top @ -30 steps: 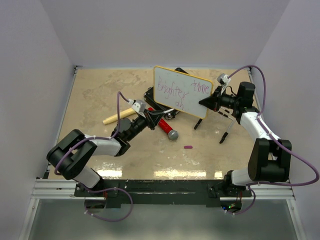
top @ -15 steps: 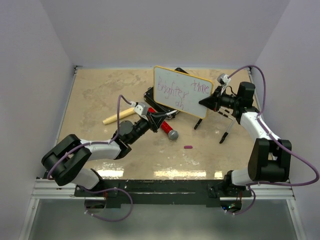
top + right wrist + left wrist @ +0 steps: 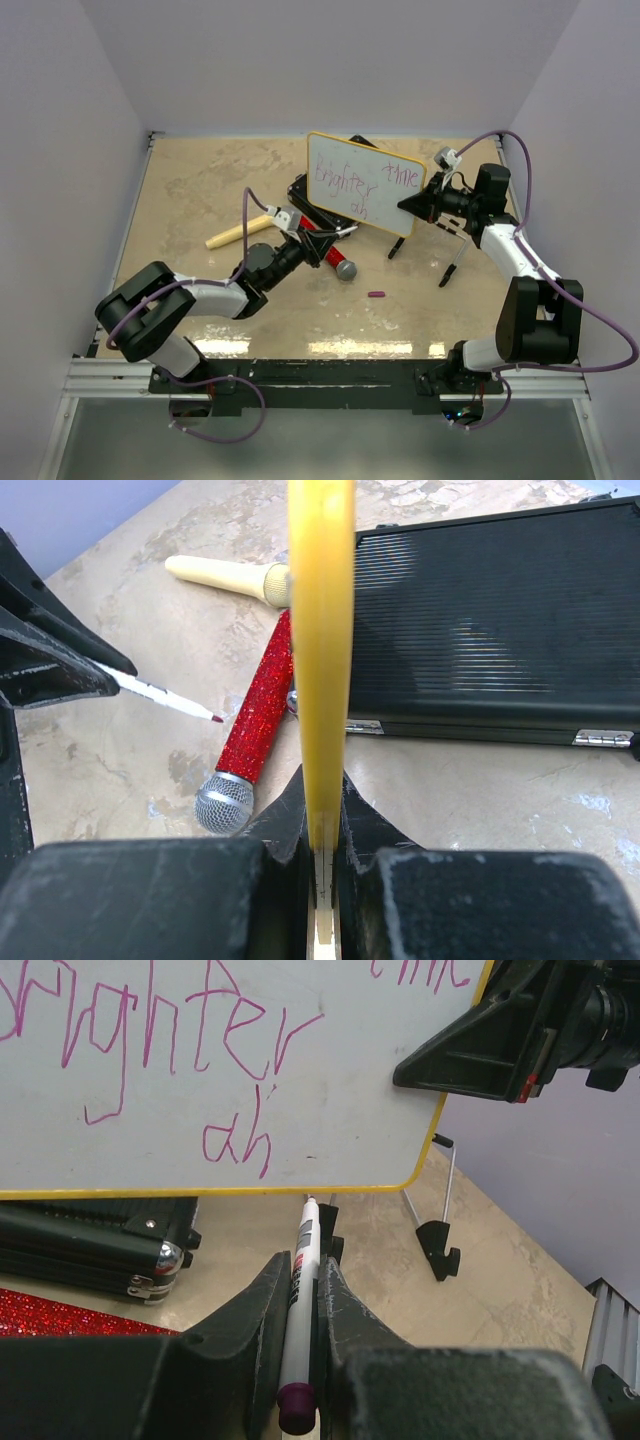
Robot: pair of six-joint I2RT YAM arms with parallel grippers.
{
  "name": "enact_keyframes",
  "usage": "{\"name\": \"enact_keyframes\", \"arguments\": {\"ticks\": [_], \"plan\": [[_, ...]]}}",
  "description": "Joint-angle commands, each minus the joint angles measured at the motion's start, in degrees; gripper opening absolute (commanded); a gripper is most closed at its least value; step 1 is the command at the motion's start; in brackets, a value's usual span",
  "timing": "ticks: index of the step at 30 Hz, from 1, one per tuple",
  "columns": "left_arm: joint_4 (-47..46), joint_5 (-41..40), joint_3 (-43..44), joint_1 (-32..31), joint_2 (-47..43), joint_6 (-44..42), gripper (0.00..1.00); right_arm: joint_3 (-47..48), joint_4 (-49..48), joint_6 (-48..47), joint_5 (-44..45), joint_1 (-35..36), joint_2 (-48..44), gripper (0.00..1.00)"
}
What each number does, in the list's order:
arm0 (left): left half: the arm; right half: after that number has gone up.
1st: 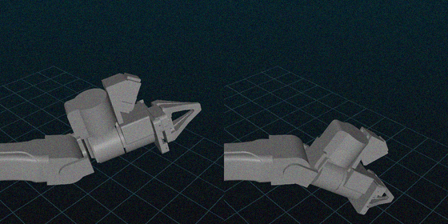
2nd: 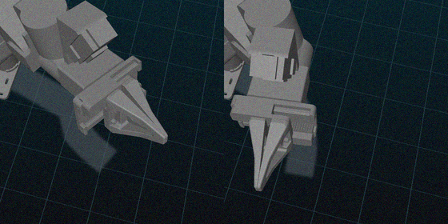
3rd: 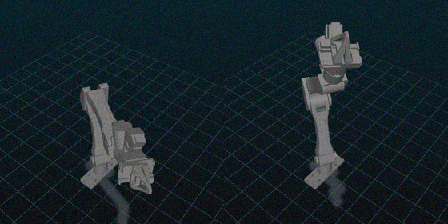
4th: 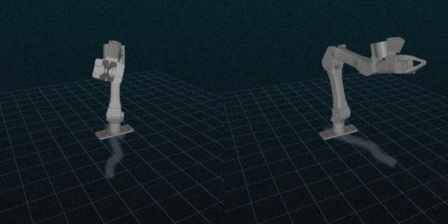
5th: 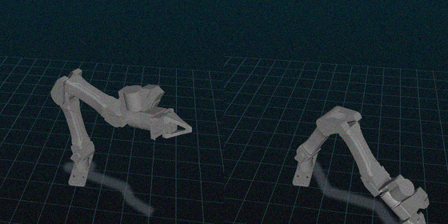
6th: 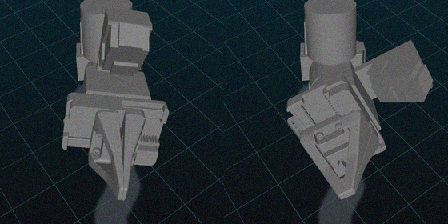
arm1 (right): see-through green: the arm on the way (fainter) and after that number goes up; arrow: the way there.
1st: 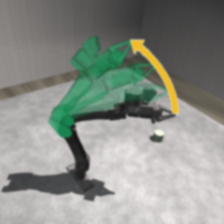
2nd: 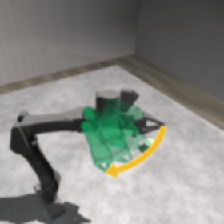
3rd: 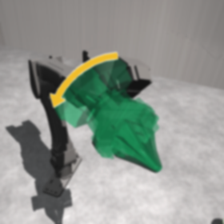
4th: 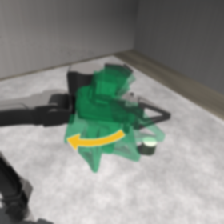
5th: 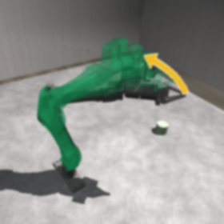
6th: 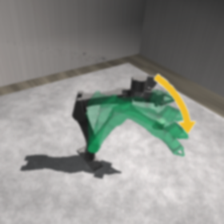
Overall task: Write a sentence on the whiteboard
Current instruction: Write with the whiteboard marker without the cap on the whiteboard.
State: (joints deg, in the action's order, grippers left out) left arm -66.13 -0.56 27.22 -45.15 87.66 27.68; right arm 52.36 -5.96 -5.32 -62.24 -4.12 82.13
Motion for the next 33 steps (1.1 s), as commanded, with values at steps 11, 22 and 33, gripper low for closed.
{"name": "enact_keyframes", "arguments": {"ticks": [11,22,33], "plan": [[1.62,-1.11,5.74,-0.82,2.96,-1.14,0.0,0.29,-0.46,0.49,-1.13,0.43,-1.09,0.0],[2.24,-0.14,8.46,-0.82,6.03,-4.92,0.0,0.29,-0.55,0.66,-1.31,0.43,-1.44,0.0],[2.67,0.29,13.12,-0.82,10.43,-8.43,0.0,0.2,-0.72,0.75,-1.4,0.52,-1.01,0.0]]}}
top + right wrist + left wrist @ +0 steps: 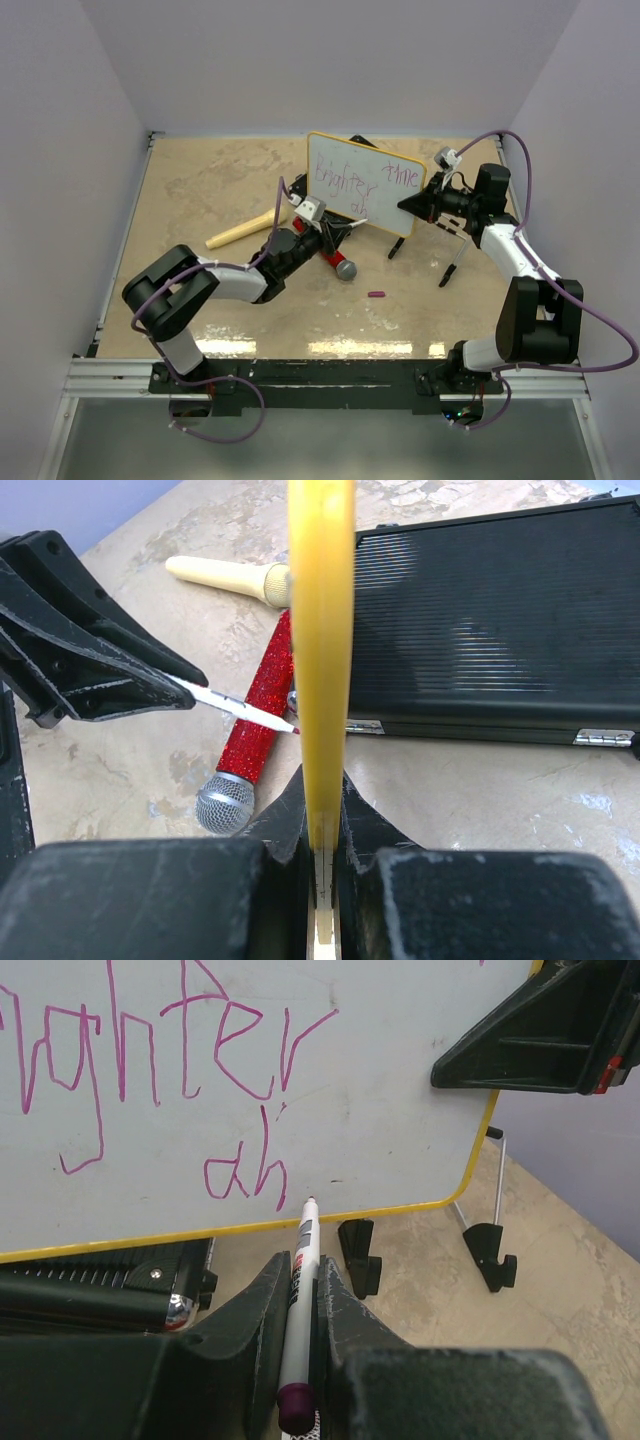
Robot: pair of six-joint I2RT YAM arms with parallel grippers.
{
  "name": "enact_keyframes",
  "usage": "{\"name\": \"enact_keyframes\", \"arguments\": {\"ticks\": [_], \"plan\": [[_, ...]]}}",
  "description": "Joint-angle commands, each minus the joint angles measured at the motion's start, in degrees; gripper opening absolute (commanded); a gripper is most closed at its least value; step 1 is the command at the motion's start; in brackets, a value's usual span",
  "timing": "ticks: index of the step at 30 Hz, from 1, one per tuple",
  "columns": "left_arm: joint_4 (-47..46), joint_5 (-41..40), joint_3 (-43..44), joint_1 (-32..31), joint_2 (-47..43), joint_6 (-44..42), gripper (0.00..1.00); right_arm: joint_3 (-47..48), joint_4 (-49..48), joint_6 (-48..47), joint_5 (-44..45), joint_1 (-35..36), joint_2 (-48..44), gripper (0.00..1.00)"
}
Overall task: Write a sentence on the whiteboard
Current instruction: Write with the whiteboard marker without the cap on the whiteboard.
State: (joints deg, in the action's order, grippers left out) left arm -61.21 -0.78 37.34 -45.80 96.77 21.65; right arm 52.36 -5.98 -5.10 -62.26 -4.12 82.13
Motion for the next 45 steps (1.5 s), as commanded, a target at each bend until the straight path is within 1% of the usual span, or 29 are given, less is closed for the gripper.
{"name": "enact_keyframes", "arguments": {"ticks": [1,18,34,45], "plan": [[-2.25,0.43,3.17,-0.17,1.66,-2.58,0.0,0.2,-0.7,0.53,-1.37,0.43,-1.0,0.0],[0.56,-0.98,5.9,-0.25,3.25,-5.04,0.0,0.29,-0.61,0.53,-1.64,0.52,-1.0,0.0],[-0.31,2.09,7.22,-0.17,1.14,-4.33,0.0,0.29,-0.61,0.53,-1.64,0.52,-0.92,0.0],[0.65,-1.77,6.34,0.54,0.35,-5.13,0.0,0.2,-0.61,0.62,-1.64,0.52,-1.09,0.0]]}}
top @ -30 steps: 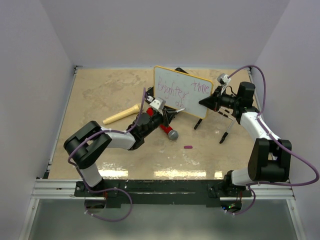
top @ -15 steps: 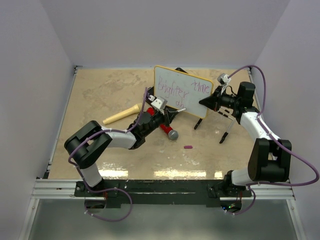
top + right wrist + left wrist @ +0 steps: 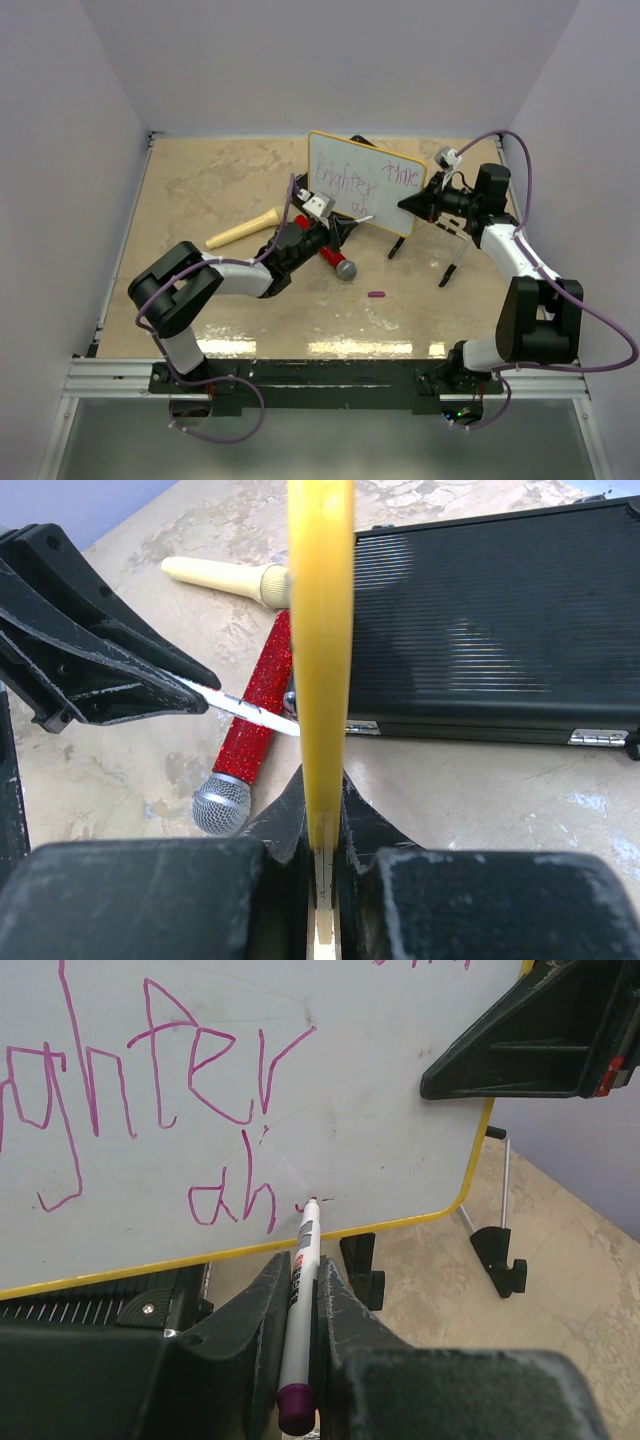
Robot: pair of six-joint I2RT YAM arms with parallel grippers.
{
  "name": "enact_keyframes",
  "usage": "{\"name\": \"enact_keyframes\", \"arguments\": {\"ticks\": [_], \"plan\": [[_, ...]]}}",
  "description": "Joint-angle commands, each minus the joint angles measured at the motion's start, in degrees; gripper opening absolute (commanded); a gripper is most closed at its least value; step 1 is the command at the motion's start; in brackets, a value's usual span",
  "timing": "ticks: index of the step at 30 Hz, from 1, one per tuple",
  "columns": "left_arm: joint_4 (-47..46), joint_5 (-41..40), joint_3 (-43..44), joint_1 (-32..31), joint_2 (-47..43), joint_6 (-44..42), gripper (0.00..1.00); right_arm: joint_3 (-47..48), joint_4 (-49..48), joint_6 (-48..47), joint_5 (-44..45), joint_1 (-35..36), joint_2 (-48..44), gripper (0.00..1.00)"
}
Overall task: Write a sentence on the whiteboard
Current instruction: Write with the whiteboard marker without the cap on the whiteboard.
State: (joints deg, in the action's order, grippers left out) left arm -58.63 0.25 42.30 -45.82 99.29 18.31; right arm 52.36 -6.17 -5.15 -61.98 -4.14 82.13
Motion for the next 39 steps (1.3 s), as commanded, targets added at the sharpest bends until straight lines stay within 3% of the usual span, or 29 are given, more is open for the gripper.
{"name": "enact_keyframes", "arguments": {"ticks": [1,39], "plan": [[-1.93,-2.8,1.2,0.56,-2.25,-1.78,0.0,0.2,-0.42,0.66,-1.92,0.45,-1.09,0.0],[-1.31,3.35,0.41,2.05,2.4,1.21,0.0,0.2,-0.51,0.84,-2.01,0.54,-1.27,0.0]]}}
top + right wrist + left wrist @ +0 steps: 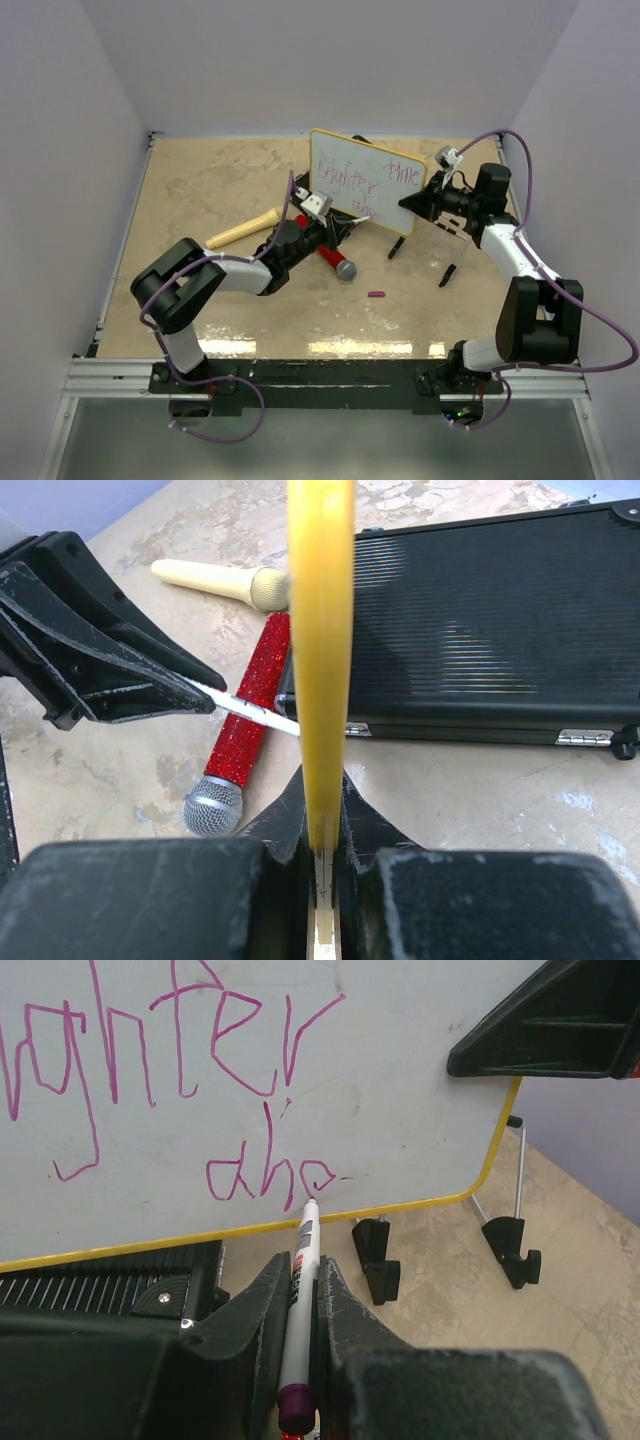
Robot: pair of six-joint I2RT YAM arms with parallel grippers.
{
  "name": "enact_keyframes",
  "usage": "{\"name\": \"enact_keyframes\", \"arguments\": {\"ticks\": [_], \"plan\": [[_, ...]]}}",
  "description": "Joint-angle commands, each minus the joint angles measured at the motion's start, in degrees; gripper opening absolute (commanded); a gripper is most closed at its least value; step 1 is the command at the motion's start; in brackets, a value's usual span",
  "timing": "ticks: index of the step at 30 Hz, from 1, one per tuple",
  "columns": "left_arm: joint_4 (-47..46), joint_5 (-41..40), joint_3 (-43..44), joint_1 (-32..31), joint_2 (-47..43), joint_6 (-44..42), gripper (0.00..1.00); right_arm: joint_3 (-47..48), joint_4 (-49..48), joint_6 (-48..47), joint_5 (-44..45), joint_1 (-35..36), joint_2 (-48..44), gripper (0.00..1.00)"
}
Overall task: Write a sentence on the whiteboard
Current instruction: Write with the whiteboard marker without the cap on the whiteboard.
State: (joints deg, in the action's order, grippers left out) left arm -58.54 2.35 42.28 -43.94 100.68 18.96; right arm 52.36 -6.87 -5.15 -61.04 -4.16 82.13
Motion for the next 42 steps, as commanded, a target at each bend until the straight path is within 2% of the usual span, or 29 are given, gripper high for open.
{"name": "enact_keyframes", "arguments": {"ticks": [1,12,22,28,42], "plan": [[-1.22,1.6,0.61,0.26,1.18,0.55,0.0,0.2,0.19,0.93,-2.95,0.56,-1.18,0.0],[-2.54,3.98,1.4,-0.09,0.92,1.43,0.0,0.2,0.11,0.93,-2.95,0.47,-1.18,0.0],[-7.55,5.3,-1.5,-0.09,-4.96,2.48,0.0,0.2,0.11,0.84,-2.77,0.56,-1.18,0.0],[-7.2,6.0,-2.55,-0.09,-7.43,2.22,0.0,0.11,0.11,0.84,-2.77,0.47,-1.09,0.0],[-3.42,6.97,1.13,-0.09,-3.13,1.69,0.0,0.11,0.11,0.75,-2.69,0.56,-1.0,0.0]]}}
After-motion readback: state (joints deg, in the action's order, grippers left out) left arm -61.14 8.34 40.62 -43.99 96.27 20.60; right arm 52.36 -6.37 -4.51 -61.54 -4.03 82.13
